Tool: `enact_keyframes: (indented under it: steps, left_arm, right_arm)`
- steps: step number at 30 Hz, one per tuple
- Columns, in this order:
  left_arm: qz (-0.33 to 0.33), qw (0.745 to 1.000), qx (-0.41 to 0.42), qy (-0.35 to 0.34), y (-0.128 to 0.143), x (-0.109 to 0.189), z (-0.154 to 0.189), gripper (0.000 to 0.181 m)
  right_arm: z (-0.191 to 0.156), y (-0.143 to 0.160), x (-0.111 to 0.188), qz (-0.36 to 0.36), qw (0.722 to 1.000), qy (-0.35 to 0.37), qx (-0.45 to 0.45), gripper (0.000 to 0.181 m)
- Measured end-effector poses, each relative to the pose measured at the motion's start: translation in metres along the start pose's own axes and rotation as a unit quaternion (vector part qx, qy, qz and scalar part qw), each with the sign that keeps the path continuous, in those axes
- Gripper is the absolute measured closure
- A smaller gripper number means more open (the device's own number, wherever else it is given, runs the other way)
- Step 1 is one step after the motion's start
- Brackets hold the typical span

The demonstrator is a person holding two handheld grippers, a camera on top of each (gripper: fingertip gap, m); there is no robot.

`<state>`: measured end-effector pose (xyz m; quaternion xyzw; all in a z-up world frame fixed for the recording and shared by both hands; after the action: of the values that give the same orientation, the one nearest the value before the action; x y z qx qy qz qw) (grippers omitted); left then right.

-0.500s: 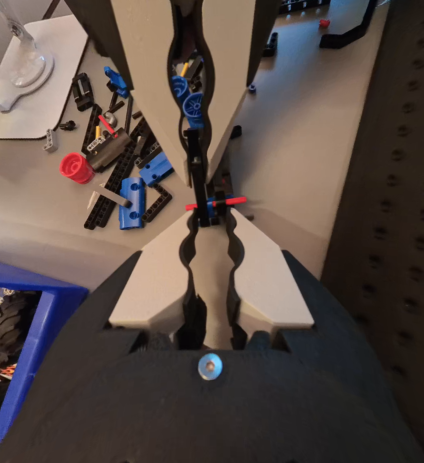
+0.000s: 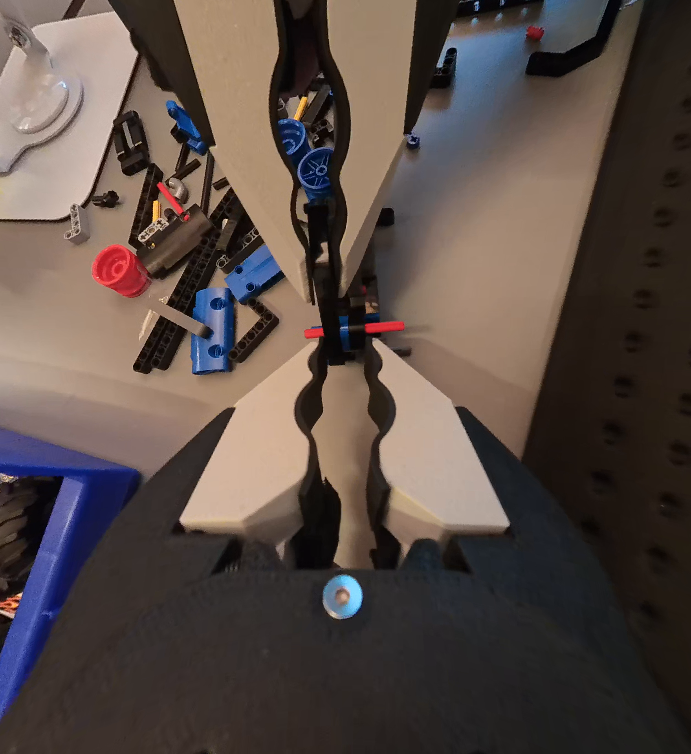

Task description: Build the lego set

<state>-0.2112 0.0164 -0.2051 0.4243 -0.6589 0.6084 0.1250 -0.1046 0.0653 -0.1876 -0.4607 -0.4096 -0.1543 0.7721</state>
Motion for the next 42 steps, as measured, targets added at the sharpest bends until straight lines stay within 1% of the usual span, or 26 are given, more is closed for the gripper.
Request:
enact_keyframes:
  steps: [2,5,6,7,9,11,13,15,17,18,20,21,24,25,28,31,33,34,35,38,40,42]
  left_arm:
    - [-0.008,1.000,0.006,0.004,0.000,0.000,0.000,0.165]
    - [-0.013,1.000,0.006,-0.005,0.000,0.000,0.000,0.164]
    - [-0.011,1.000,0.006,-0.010,0.000,0.000,0.000,0.168]
    - [-0.008,1.000,0.011,-0.004,0.001,0.001,0.000,0.166]
    - [0.000,1.000,0.020,-0.007,0.003,0.002,0.000,0.165]
    - [0.003,1.000,0.023,-0.010,0.005,0.003,0.001,0.162]
    - [0.003,0.999,0.017,-0.028,0.006,0.006,0.001,0.160]
    - [0.012,0.999,0.020,-0.029,0.006,0.011,0.001,0.158]
    - [0.022,0.999,0.013,-0.031,0.006,0.015,-0.001,0.148]
    - [0.025,0.999,0.012,-0.031,0.007,0.016,-0.003,0.146]
    - [0.017,0.999,0.012,-0.024,0.009,0.015,-0.007,0.138]
    - [0.014,0.999,0.006,-0.030,0.009,0.013,-0.009,0.138]
    - [0.008,1.000,0.000,-0.016,0.009,0.005,-0.008,0.137]
    - [0.002,1.000,0.000,-0.016,0.009,0.003,-0.007,0.138]
    - [0.012,1.000,0.017,0.001,0.005,0.002,0.004,0.152]
    - [0.038,0.999,0.038,0.005,0.002,0.003,0.019,0.158]
    - [0.042,0.998,0.028,0.021,0.002,0.000,0.032,0.161]
    - [0.039,0.999,0.022,0.009,0.002,0.001,0.032,0.161]
    - [0.038,0.999,0.023,-0.008,0.003,0.004,0.028,0.159]
    - [0.064,0.996,0.051,-0.040,0.002,0.014,0.008,0.147]
    - [0.054,0.997,0.035,-0.047,0.003,0.012,-0.001,0.143]
    - [0.042,0.998,0.032,-0.031,0.006,0.005,-0.005,0.136]
  right_arm:
    - [0.001,0.001,0.001,-0.007,1.000,0.003,-0.007,0.173]
    - [0.003,0.003,0.003,-0.025,0.999,0.011,-0.018,0.150]
    - [0.004,0.004,0.006,-0.027,0.999,0.017,-0.020,0.145]
    - [0.004,0.004,0.009,-0.030,0.999,0.023,-0.022,0.140]
    - [0.004,0.004,0.019,-0.030,0.999,0.036,-0.027,0.137]
    - [0.001,0.005,0.032,-0.032,0.998,0.050,-0.036,0.140]
    - [-0.008,0.010,0.048,-0.044,0.996,0.061,-0.048,0.148]
    - [-0.025,0.021,0.060,-0.068,0.994,0.050,-0.067,0.159]
    - [-0.046,0.039,0.067,-0.103,0.990,0.040,-0.083,0.168]
    - [-0.055,0.049,0.067,-0.118,0.988,0.039,-0.088,0.171]
    - [-0.070,0.067,0.062,-0.140,0.985,0.040,-0.094,0.169]
    - [-0.074,0.073,0.059,-0.144,0.984,0.040,-0.096,0.169]
    - [-0.079,0.081,0.052,-0.139,0.985,0.050,-0.095,0.169]
    - [-0.079,0.083,0.050,-0.138,0.985,0.048,-0.097,0.169]
    - [-0.080,0.088,0.044,-0.135,0.985,0.036,-0.101,0.174]
    - [-0.081,0.090,0.045,-0.126,0.986,0.032,-0.107,0.176]
    - [-0.083,0.090,0.046,-0.121,0.986,0.027,-0.111,0.176]
    - [-0.084,0.091,0.046,-0.120,0.986,0.024,-0.113,0.176]
    - [-0.085,0.091,0.047,-0.121,0.986,0.024,-0.113,0.177]
    - [-0.087,0.090,0.047,-0.120,0.986,0.021,-0.113,0.177]
    - [-0.088,0.091,0.048,-0.121,0.986,0.024,-0.114,0.177]
    - [-0.088,0.093,0.049,-0.116,0.986,0.028,-0.120,0.177]
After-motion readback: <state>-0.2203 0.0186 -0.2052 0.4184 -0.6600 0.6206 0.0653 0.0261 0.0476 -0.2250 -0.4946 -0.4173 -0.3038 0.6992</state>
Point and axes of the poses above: each gripper's, where its closed fingertips meet, x back along the fingers, y out of its underside, z = x × y across the jaws, the point moved 8 cm from there along x, back along the fingers, and after that the axes turned 2 degrees about -y, right-handed, at the moved point
